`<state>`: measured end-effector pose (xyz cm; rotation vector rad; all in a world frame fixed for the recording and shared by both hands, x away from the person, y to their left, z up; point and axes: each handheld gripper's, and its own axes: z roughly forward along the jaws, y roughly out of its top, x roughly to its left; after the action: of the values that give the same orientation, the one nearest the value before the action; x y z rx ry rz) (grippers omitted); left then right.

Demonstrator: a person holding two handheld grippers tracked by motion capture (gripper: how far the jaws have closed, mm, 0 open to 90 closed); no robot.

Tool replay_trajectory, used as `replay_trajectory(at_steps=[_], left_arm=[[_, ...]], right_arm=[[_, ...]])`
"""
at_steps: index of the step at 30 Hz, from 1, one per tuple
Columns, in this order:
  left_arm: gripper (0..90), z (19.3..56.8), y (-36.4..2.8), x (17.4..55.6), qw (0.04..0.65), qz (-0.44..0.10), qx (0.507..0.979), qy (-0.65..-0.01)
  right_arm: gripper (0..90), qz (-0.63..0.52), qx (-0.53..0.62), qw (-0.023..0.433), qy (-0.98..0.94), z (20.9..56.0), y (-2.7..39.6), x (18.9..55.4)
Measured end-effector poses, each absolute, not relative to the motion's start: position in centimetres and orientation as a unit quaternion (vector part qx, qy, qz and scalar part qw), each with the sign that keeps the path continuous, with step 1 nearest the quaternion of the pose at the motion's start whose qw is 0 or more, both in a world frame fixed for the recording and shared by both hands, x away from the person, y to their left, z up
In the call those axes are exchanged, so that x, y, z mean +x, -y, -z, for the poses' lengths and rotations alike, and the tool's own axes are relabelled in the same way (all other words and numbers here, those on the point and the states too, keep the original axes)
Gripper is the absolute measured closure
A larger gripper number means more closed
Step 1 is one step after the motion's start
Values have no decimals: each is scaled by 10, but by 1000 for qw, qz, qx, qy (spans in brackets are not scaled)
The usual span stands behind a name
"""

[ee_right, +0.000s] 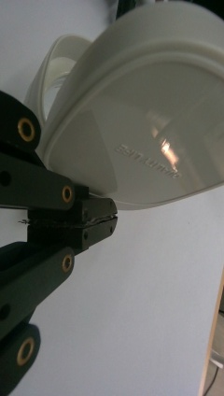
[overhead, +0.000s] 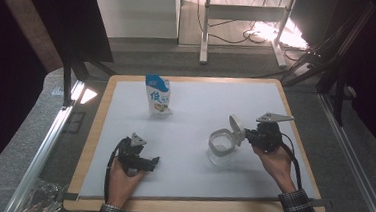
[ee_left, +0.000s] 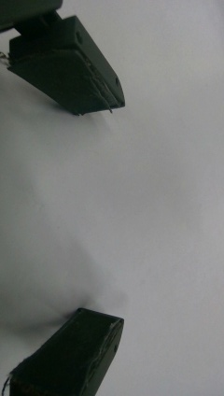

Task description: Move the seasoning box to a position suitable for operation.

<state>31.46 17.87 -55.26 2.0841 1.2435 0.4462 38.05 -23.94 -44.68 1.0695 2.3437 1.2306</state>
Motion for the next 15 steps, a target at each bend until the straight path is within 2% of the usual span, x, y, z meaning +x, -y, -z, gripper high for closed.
replay_trajectory(at_steps=[6, 15], left_arm=[[1, 553, -179, 314, 331, -170, 796, -477], [1, 552, -179, 315, 331, -169, 797, -477]], right_arm=[[891, -422, 372, 153, -812, 452, 242, 380], [820, -422, 380, 169, -806, 455, 253, 375]])
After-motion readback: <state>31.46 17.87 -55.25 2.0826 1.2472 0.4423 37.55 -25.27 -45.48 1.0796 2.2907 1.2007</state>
